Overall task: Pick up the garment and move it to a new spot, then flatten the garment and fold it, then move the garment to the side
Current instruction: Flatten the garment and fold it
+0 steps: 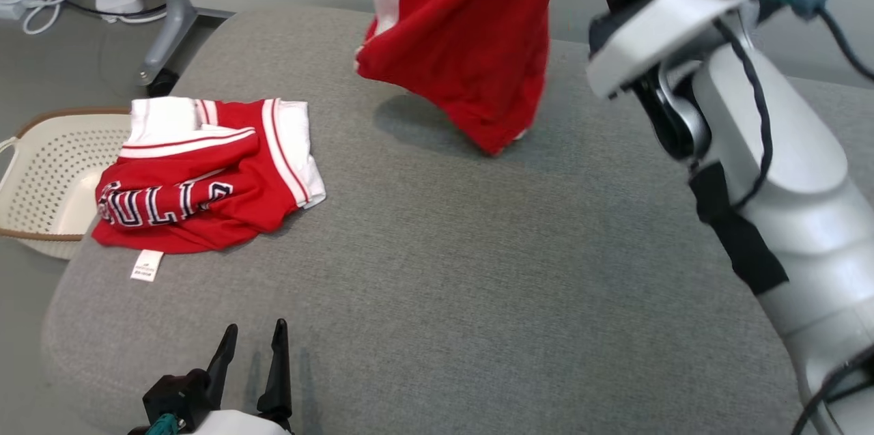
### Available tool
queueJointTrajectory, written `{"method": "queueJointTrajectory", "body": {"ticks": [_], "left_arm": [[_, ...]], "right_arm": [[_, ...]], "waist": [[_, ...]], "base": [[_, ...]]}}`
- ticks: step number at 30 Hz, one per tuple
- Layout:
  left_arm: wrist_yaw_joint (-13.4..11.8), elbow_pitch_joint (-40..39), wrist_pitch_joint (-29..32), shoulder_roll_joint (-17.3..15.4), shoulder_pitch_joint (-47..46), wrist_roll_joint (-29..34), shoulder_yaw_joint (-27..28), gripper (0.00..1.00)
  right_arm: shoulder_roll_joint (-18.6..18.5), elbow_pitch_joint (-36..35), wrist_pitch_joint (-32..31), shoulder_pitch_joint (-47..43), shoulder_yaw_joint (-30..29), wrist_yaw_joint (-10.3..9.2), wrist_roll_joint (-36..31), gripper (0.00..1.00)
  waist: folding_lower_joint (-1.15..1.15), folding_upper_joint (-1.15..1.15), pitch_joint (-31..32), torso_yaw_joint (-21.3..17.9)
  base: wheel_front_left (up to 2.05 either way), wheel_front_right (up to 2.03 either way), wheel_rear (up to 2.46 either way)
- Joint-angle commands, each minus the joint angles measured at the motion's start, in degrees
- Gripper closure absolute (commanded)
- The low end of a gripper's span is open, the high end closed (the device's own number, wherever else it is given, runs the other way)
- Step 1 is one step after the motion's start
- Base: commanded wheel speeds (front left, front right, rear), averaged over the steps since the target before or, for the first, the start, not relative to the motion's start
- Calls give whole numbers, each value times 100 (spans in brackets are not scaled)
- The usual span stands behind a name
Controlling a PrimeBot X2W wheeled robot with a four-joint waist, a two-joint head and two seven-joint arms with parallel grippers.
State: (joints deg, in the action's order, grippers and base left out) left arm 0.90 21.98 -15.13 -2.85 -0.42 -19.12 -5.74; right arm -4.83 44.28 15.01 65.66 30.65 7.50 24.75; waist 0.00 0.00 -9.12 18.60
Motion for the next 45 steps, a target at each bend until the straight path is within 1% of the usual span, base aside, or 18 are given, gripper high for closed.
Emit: {"method": "queueJointTrajectory", "body": {"ticks": [1, 4, 8, 13, 14, 15, 16, 17, 20, 24, 26, 29, 30, 32, 37, 39, 42, 45], "left_arm": [[29, -38, -3, -13, -43, 81, 23, 0], [51, -68, -3, -18, -120, 106, 45, 0], [96, -79, -3, -15, -206, 164, 59, 0], [167, -62, -3, -15, -307, 316, 112, 0], [180, -51, -3, -16, -313, 339, 129, 0], [207, -36, -3, -17, -328, 369, 151, 0], [208, -34, -3, -19, -348, 391, 170, 0], [208, -34, -3, -19, -348, 391, 170, 0], [251, -43, -3, -17, -374, 422, 195, 0], [308, -80, -3, -18, -432, 431, 158, 0], [351, -96, -3, -15, -490, 444, 95, 0], [439, -51, -3, -15, -717, 433, -56, 0], [514, 29, -3, -18, -940, 435, -143, 0], [577, 165, -3, -17, -1224, 473, -249, 0], [655, 874, -3, -53, -2037, 436, -450, 0], [662, 1048, -3, -145, -2324, 319, -634, 0], [656, 1255, -2, -371, -2578, 164, -869, 0], [657, 1436, -3, -558, -2807, 63, -913, 0]], "right_arm": [[-188, -140, 22, -527, -130, -2, -58, 100], [-498, -428, 23, -1419, -297, -2, -153, 100], [-901, -480, 24, -2741, -671, -2, -264, 100], [-971, -249, 24, -3998, -1458, -2, -459, 100], [-920, -220, 25, -4139, -1645, -2, -492, 80], [-894, -208, 25, -4265, -1807, -2, -594, 49], [-842, -186, 25, -4383, -1916, -2, -654, 0], [-842, -186, 25, -4383, -1916, -2, -654, 0], [-714, -348, 26, -4572, -2380, -2, -861, 0], [-436, -802, 25, -4738, -2999, -2, -1265, 0], [-284, -1018, 23, -4793, -3158, -1, -1441, 0], [-136, -1240, 17, -4780, -3185, -2, -1587, 0], [-58, -1367, 14, -4725, -3154, -2, -1598, 0], [9, -1477, 14, -4653, -3099, -2, -1606, 0], [86, -1653, 14, -4554, -2885, -2, -1581, 0], [111, -1697, 14, -4506, -2816, -2, -1562, 0], [136, -1725, 14, -4480, -2770, -2, -1544, 0], [156, -1768, 14, -4439, -2755, -2, -1545, 0]], "waist": [[0, 0, 40, -257], [0, 0, -7, -476], [0, 0, -106, -719], [0, 0, -210, -978], [0, 0, -215, -1025], [0, 0, -215, -1070], [0, 0, -206, -1115], [0, 0, -206, -1115], [0, 0, -162, -1254], [0, 0, -81, -1453], [0, 0, -64, -1557], [0, 0, -115, -1730], [0, 0, -206, -1852], [0, 0, -325, -1975], [0, 0, -611, -2272], [0, 0, -715, -2391], [0, 0, -834, -2540], [0, 0, -942, -2668]], "base": [[0, 0, 0], [0, 0, 0], [0, 0, 0], [0, 0, 0], [0, 0, 0], [0, 0, 0], [0, 0, 0], [0, 0, 0], [0, 0, 0], [0, 0, 0], [0, 0, 0], [0, 0, 0], [0, 0, 0], [0, 0, 0], [0, 0, 0], [0, 0, 0], [0, 0, 0], [0, 0, 0]]}}
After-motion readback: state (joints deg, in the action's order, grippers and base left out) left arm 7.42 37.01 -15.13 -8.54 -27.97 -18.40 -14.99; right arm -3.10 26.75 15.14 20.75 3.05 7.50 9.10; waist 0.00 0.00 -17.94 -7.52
